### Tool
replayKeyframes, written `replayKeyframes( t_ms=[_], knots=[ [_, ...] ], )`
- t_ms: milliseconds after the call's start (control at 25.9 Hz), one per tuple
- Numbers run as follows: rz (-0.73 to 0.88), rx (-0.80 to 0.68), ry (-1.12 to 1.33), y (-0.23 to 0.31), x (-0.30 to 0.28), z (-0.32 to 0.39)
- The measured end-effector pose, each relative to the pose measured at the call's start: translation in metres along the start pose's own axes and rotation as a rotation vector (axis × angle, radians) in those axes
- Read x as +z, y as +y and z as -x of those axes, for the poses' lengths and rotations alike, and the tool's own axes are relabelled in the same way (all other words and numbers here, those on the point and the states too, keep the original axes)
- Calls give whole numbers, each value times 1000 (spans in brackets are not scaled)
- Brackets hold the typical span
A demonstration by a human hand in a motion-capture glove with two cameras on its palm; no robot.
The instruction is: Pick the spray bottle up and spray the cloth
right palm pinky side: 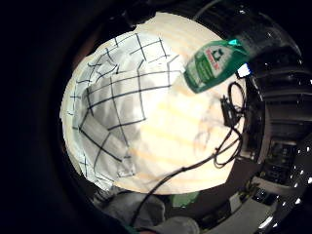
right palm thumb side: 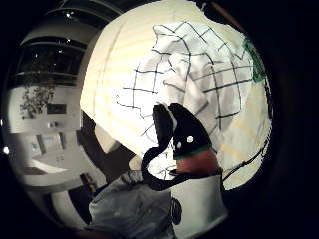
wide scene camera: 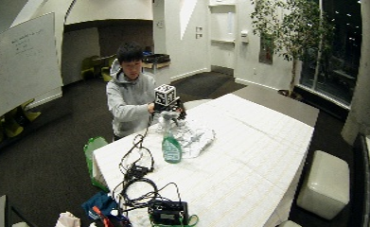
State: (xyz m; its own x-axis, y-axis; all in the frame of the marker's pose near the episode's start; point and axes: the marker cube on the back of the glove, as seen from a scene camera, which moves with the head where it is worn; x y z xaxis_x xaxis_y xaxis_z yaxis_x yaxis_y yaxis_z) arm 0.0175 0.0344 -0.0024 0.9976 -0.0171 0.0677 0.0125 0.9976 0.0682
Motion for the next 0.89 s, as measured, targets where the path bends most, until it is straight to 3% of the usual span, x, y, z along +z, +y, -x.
replayKeyframes(
  t_ms=[502, 889],
  knots=[
    [-286, 179, -296, 48, -1, -88],
    [-337, 236, -500, 14, -7, -138]
  ],
)
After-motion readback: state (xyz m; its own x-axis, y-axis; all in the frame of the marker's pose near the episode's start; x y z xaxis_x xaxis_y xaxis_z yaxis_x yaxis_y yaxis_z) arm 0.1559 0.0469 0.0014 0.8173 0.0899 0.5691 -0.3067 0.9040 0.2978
